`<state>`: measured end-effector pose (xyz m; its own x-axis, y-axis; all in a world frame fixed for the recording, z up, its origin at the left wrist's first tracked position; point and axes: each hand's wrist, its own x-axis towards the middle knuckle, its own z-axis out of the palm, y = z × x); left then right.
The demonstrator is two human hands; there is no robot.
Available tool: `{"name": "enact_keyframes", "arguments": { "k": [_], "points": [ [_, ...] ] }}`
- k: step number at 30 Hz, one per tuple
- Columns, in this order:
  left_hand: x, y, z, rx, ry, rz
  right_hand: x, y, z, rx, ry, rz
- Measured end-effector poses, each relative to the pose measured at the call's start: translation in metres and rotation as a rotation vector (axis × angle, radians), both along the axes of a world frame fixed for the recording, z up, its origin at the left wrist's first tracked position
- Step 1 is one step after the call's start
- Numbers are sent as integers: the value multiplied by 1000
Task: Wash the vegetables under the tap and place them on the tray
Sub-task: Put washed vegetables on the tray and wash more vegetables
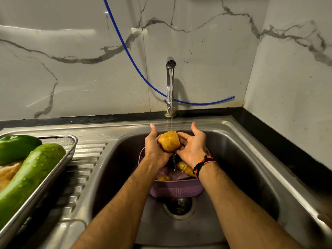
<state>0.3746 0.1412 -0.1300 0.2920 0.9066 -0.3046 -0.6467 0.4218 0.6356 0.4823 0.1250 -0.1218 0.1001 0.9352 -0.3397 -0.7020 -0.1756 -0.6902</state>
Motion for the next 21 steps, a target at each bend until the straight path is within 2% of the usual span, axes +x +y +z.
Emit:
{"name": "enact_keyframes", "arguments": {
  "k": [4,8,13,16,19,21],
  "points": [
    [-1,-1,2,-6,92,74,-13,-6,6,61,-147,16],
    [-13,-5,4,5,295,190,-25,-16,9,83,-280,26],
    [-39,-12,9,64,470,188,-28,-23,13,76,-458,106],
    [-55,-15,11,97,730,201,-33,-28,16,50,-649,195],
    [-71,-24,20,224,1081,136,-47,-35,21,36,-848,270],
    [-80,-34,24,296,1323,104,-54,-33,15,74,-1086,361]
  ]
}}
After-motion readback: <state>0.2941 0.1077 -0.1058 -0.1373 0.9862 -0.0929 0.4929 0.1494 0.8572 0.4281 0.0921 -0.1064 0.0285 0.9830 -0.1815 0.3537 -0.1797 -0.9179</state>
